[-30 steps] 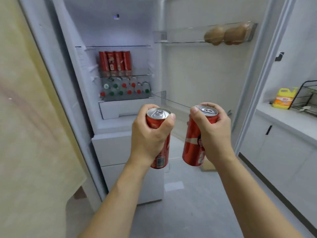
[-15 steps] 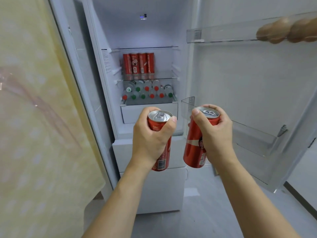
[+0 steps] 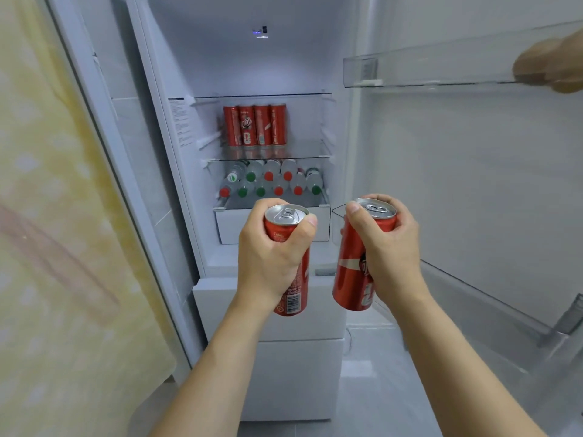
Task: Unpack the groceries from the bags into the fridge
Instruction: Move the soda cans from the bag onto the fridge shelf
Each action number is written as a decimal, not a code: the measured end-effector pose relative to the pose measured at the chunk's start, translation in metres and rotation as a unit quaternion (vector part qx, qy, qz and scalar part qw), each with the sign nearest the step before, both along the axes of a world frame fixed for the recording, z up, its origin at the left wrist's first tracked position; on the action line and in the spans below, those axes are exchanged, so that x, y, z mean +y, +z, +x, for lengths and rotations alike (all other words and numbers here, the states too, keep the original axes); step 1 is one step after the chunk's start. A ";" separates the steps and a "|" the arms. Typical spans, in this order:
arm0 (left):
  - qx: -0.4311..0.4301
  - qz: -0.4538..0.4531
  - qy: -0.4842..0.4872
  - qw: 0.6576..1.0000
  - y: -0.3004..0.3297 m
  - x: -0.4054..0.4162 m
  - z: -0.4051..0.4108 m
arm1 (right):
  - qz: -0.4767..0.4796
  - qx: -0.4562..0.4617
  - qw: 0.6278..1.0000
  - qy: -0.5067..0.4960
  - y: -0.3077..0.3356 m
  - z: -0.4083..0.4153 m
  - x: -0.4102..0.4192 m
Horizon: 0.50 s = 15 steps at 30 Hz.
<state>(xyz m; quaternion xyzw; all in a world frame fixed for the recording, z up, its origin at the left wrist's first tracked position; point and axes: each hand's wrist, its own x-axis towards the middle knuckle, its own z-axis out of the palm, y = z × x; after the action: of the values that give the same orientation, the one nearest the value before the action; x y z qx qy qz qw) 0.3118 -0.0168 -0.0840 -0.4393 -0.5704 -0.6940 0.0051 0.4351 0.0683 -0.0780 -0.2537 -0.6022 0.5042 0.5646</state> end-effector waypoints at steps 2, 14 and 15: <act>0.001 0.008 0.015 1.000 0.002 0.009 -0.008 | 0.001 -0.006 1.000 0.015 0.002 -0.010 0.013; -0.043 0.004 0.047 0.998 0.000 0.054 -0.103 | 0.012 -0.010 0.999 0.045 0.000 -0.107 0.064; -0.044 0.003 0.046 0.998 0.002 0.059 -0.113 | 0.012 -0.008 0.999 0.044 0.001 -0.116 0.068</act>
<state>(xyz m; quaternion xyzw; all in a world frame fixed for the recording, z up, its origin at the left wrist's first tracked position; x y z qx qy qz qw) 0.1990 0.0418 -0.0821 -0.3814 -0.5873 -0.7138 0.0133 0.3189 0.1362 -0.0768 -0.2235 -0.6234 0.5193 0.5402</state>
